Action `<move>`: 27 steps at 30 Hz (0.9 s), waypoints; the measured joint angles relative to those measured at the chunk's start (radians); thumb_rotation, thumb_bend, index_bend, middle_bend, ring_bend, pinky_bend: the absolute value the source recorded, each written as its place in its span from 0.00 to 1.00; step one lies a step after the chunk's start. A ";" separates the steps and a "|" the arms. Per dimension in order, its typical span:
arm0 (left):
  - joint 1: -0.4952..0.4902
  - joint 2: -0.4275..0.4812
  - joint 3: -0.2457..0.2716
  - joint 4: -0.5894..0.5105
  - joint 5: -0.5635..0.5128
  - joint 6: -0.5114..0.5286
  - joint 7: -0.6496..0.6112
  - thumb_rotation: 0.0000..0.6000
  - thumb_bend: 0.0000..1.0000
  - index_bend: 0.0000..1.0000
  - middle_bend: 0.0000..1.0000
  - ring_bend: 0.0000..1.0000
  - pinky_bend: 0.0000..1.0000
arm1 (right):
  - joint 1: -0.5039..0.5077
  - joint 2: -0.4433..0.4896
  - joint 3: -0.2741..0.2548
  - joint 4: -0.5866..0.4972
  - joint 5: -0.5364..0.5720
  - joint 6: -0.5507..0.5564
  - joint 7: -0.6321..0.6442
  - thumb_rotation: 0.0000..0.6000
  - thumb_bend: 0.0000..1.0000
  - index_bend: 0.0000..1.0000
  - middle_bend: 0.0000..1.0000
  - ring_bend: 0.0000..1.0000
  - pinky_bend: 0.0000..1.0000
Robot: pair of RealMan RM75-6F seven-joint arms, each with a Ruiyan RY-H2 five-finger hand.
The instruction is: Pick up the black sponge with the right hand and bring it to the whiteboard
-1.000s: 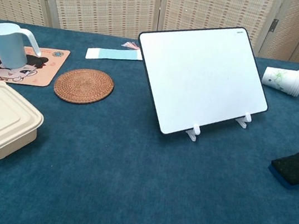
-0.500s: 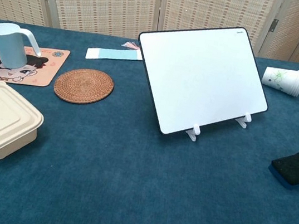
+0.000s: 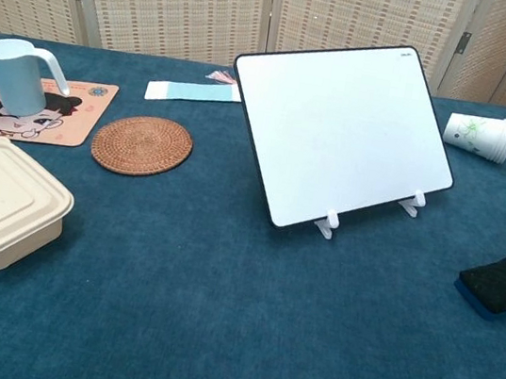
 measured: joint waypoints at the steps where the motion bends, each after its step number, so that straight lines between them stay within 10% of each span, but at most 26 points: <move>1: 0.001 0.000 0.000 0.000 -0.003 -0.001 0.002 1.00 0.37 0.06 0.10 0.07 0.04 | 0.005 -0.006 0.000 0.003 0.008 -0.006 -0.011 1.00 0.19 0.25 0.00 0.00 0.00; 27: 0.003 0.006 0.004 0.015 0.024 0.011 -0.028 1.00 0.37 0.02 0.10 0.07 0.04 | 0.103 -0.162 0.014 0.116 0.189 -0.040 -0.121 1.00 0.19 0.49 0.09 0.07 0.01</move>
